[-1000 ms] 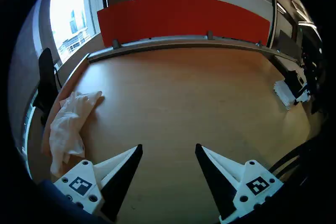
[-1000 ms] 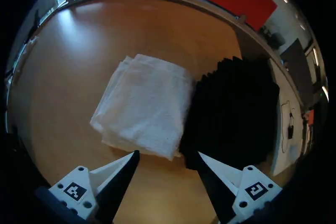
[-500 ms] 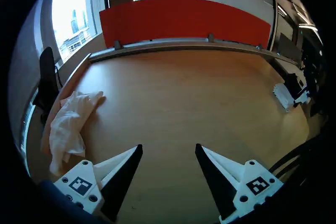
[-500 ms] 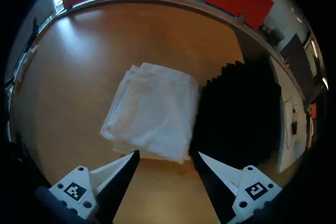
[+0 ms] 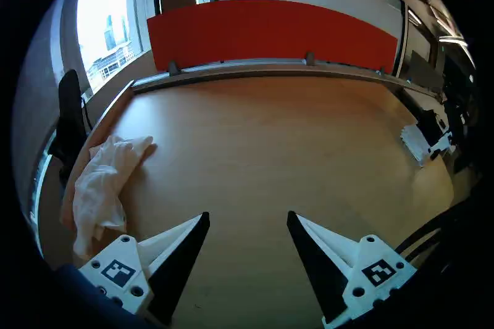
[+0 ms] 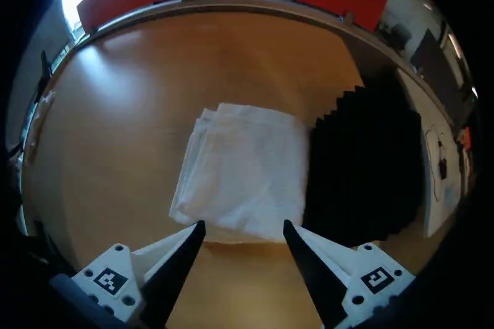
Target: Fold towel
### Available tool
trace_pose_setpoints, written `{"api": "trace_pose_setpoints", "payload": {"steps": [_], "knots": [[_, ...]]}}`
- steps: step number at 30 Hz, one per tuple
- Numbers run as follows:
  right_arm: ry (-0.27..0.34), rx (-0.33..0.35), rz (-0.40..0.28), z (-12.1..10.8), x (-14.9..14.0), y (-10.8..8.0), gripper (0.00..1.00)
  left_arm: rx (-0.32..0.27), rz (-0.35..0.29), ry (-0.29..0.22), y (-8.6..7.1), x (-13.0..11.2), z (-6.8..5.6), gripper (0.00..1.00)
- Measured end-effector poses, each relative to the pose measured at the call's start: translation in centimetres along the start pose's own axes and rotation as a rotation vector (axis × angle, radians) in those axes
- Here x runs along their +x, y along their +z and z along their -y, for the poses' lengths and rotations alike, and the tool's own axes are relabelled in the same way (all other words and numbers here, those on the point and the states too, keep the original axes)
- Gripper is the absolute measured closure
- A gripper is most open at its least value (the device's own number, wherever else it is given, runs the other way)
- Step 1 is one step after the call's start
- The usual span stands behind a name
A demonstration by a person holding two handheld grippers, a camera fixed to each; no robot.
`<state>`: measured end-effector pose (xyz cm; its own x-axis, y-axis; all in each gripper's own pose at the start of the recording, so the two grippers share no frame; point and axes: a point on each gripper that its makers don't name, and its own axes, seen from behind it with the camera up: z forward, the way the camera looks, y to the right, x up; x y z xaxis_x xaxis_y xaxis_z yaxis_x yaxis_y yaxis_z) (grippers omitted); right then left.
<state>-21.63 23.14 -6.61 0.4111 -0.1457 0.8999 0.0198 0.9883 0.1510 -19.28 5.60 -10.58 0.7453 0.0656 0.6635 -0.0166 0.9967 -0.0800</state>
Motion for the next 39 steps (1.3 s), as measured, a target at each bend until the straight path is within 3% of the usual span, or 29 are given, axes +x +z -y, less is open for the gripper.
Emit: {"api": "trace_pose_setpoints", "payload": {"steps": [9, 22, 28, 39], "knots": [[0.051, -0.01, -0.107, 1.0, 1.8, -0.8, 0.02, 0.003, -0.013, -0.013, -0.2, 0.5, 0.5, 0.07], [0.126, -0.069, -0.41, 2.0, 6.8, -5.5, 0.02, 0.006, -0.045, -0.017, -0.6, 1.7, 0.9, 0.07], [0.142, -0.099, -0.533, 2.3, 8.6, -7.6, 0.02, 0.0, -0.054, -0.01, -0.5, 2.0, 0.9, 0.07], [0.135, -0.141, -0.671, 2.6, 10.7, -9.8, 0.02, -0.003, -0.084, -0.01, -0.5, 2.9, 0.9, 0.07]]}}
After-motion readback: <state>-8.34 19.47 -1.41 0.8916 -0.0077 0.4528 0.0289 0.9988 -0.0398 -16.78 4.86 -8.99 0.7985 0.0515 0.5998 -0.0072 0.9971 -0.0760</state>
